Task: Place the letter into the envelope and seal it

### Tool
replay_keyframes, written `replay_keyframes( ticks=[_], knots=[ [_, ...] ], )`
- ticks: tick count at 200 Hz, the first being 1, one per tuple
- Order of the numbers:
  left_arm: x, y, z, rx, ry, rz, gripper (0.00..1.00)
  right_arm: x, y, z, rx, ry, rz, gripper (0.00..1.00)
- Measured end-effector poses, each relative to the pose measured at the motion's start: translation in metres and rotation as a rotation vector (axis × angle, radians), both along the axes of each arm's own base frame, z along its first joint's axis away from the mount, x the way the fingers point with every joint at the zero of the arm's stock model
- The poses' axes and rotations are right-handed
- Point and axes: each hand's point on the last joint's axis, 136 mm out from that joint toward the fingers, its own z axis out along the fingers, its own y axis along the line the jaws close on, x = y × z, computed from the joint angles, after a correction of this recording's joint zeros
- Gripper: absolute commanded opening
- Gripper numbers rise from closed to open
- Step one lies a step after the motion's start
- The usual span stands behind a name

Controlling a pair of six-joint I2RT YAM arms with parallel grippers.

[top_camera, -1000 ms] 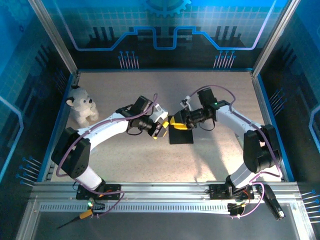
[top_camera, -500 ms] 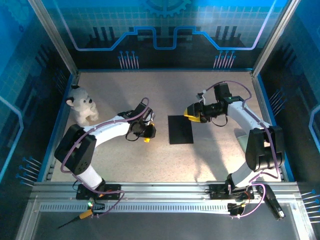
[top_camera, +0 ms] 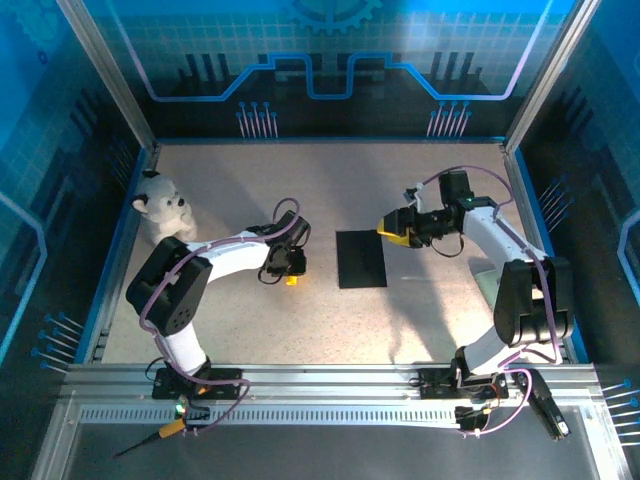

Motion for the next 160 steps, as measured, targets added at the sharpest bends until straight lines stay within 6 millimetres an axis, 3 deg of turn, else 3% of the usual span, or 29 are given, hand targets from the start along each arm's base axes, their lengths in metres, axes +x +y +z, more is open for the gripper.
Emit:
replay_keyframes(
  ticks=[6,17,32,43,57,98,104,113,125,133,136,138,140,160],
  knots=[
    [0.0,0.0,0.0,0.002,0.0,0.001,0.29,0.0,-0.001,0.0,0.0,-0.001,-0.002,0.56],
    [0.0,0.001,0.0,0.004,0.001,0.002,0.32,0.001,-0.001,0.0,0.0,-0.003,-0.002,0.56],
    [0.0,0.0,0.0,0.003,0.001,0.004,0.53,0.0,-0.002,-0.001,-0.001,-0.002,-0.002,0.56],
    [0.003,-0.002,0.002,0.001,-0.007,0.004,0.57,0.001,-0.002,-0.001,-0.005,-0.004,-0.002,0.56],
    [0.006,0.0,0.003,0.011,-0.016,0.014,0.69,0.001,-0.002,-0.002,-0.009,-0.007,-0.001,0.56],
    [0.009,0.005,0.004,0.034,-0.03,0.034,0.77,0.001,-0.003,-0.003,-0.019,-0.009,-0.001,0.56],
    [0.009,0.006,0.004,0.04,-0.032,0.033,0.82,0.001,-0.004,-0.003,-0.022,-0.009,-0.002,0.56],
    [0.009,0.008,0.004,0.05,-0.033,0.037,0.98,0.001,-0.005,-0.004,-0.028,-0.008,-0.006,0.56],
    [0.009,0.012,0.008,0.072,-0.035,0.029,0.99,0.002,-0.007,-0.006,-0.04,-0.009,-0.014,0.58],
    [0.009,0.015,0.012,0.078,-0.04,0.028,0.99,0.004,-0.01,-0.008,-0.058,-0.014,-0.023,0.67],
    [0.01,0.015,0.016,0.076,-0.047,0.026,1.0,0.004,-0.011,-0.008,-0.067,-0.014,-0.028,0.79],
    [0.011,0.015,0.018,0.074,-0.051,0.026,0.99,0.005,-0.013,-0.009,-0.073,-0.019,-0.03,0.93],
    [0.011,0.015,0.019,0.073,-0.053,0.025,0.99,0.005,-0.013,-0.009,-0.078,-0.022,-0.031,0.99],
    [0.022,0.01,0.056,0.032,-0.142,0.002,0.99,0.01,-0.024,-0.009,-0.147,-0.056,-0.067,1.0]
  ],
)
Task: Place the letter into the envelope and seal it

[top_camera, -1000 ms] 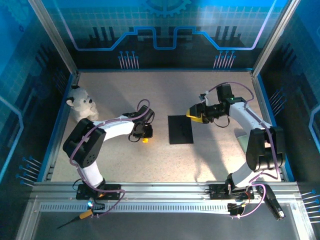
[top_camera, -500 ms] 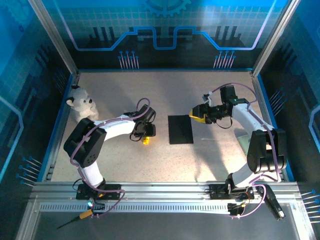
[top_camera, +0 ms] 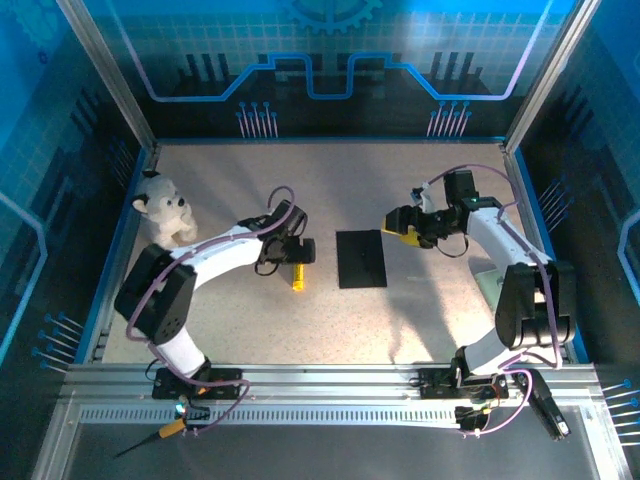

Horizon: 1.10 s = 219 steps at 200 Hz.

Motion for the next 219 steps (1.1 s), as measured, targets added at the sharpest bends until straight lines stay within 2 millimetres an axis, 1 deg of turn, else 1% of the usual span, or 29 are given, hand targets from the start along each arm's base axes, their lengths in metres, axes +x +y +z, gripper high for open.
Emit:
replay_keyframes(
  ticks=[20,29,42,59,66,73,86,95,107,119,129,142,159,179,201,219],
  knots=[
    [0.016,-0.006,0.055,-0.058,-0.14,-0.041,0.99,0.011,-0.015,0.008,-0.084,-0.075,-0.047,1.0],
    [0.023,-0.006,0.082,-0.079,-0.212,-0.057,0.99,0.018,-0.025,0.013,-0.129,-0.122,-0.075,1.0],
    [0.031,-0.004,0.115,-0.1,-0.312,-0.082,0.99,0.028,-0.039,0.02,-0.202,-0.193,-0.121,1.0],
    [0.037,0.005,0.144,-0.101,-0.438,-0.104,0.99,0.042,-0.06,0.031,-0.306,-0.322,-0.196,1.0],
    [0.038,0.012,0.152,-0.093,-0.496,-0.108,0.99,0.045,-0.069,0.033,-0.348,-0.371,-0.227,1.0],
    [0.037,0.023,0.154,-0.08,-0.546,-0.107,0.99,0.047,-0.077,0.034,-0.393,-0.419,-0.256,1.0],
    [0.035,0.049,0.148,-0.038,-0.613,-0.089,0.99,0.049,-0.091,0.03,-0.468,-0.5,-0.285,1.0],
    [0.033,0.071,0.135,0.0,-0.629,-0.057,0.99,0.05,-0.098,0.022,-0.516,-0.55,-0.293,1.0],
    [0.034,0.102,0.116,0.045,-0.628,-0.004,0.99,0.047,-0.106,0.004,-0.57,-0.598,-0.305,1.0],
    [0.033,0.13,0.097,0.084,-0.62,0.052,0.99,0.04,-0.113,-0.02,-0.612,-0.618,-0.313,1.0],
    [0.03,0.148,0.083,0.104,-0.618,0.089,0.99,0.034,-0.117,-0.038,-0.639,-0.616,-0.315,1.0],
    [0.025,0.168,0.066,0.116,-0.615,0.129,0.99,0.033,-0.119,-0.053,-0.656,-0.621,-0.317,1.0],
    [0.023,0.181,0.051,0.111,-0.623,0.154,0.99,0.038,-0.122,-0.061,-0.662,-0.663,-0.343,1.0],
    [0.033,0.182,0.041,0.101,-0.647,0.137,0.99,0.043,-0.125,-0.066,-0.671,-0.698,-0.368,1.0],
    [0.045,0.178,0.034,0.088,-0.68,0.112,0.99,0.053,-0.125,-0.06,-0.664,-0.754,-0.386,1.0],
    [0.048,0.178,0.025,0.082,-0.708,0.106,0.99,0.059,-0.124,-0.053,-0.658,-0.799,-0.394,1.0]
  ],
)
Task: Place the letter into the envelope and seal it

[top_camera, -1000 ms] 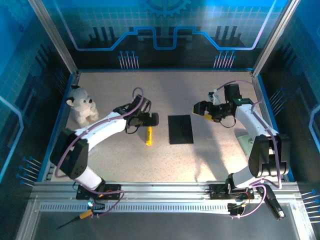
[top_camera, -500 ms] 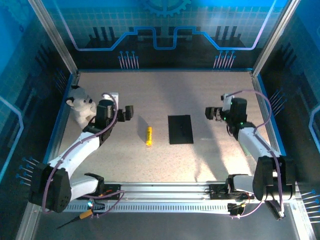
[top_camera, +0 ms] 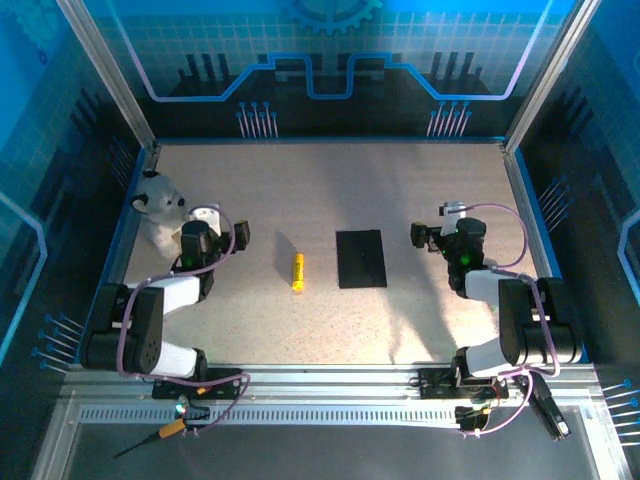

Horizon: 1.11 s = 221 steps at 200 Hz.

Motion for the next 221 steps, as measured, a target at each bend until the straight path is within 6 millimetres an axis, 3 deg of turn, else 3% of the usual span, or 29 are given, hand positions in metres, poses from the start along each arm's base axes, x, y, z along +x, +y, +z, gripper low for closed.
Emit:
replay_keyframes(
  ticks=[21,39,90,221],
  knots=[
    [-0.003,-0.001,-0.018,0.005,-0.003,-0.014,0.99,-0.001,0.0,0.001,-0.007,-0.069,0.003,1.0],
    [-0.004,-0.003,-0.028,0.004,0.01,-0.025,0.99,-0.011,0.0,-0.02,-0.011,-0.028,0.001,1.0],
    [0.005,-0.003,-0.014,0.002,-0.033,-0.03,0.99,-0.007,0.002,-0.014,-0.013,-0.059,0.015,1.0],
    [0.005,-0.003,-0.014,0.002,-0.033,-0.03,0.99,-0.004,-0.002,-0.003,-0.027,-0.11,-0.008,1.0]
  ],
)
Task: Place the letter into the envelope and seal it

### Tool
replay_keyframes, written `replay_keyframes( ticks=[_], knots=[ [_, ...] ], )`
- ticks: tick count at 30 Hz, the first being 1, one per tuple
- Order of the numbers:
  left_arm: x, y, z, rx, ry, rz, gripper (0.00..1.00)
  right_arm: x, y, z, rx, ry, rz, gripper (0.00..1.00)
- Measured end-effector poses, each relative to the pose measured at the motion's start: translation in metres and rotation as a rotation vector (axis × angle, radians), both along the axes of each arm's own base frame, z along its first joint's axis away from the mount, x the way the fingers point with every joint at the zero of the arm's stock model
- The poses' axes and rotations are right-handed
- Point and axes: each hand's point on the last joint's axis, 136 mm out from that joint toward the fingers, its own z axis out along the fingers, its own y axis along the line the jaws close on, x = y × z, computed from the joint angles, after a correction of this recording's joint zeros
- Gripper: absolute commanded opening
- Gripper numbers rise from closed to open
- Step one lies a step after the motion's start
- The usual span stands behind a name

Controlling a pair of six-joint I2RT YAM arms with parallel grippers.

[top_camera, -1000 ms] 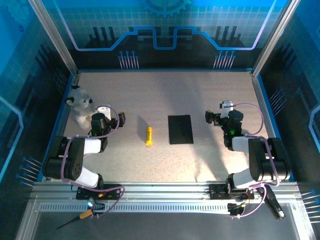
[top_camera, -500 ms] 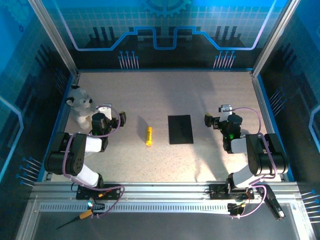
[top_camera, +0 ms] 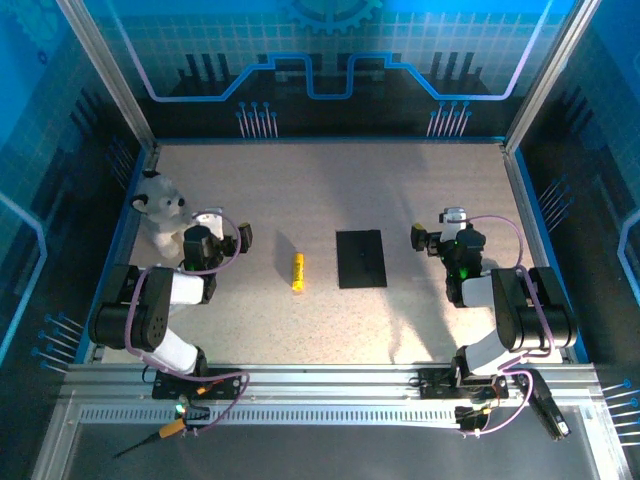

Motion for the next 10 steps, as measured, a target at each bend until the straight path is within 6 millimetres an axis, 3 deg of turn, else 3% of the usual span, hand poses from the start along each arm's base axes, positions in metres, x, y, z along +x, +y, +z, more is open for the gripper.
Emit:
replay_keyframes(
  ticks=[10],
  knots=[
    [0.0,0.0,-0.0001,0.0,0.0,0.0,0.99,0.0,0.0099,-0.001,-0.026,0.005,0.023,1.0]
  ],
)
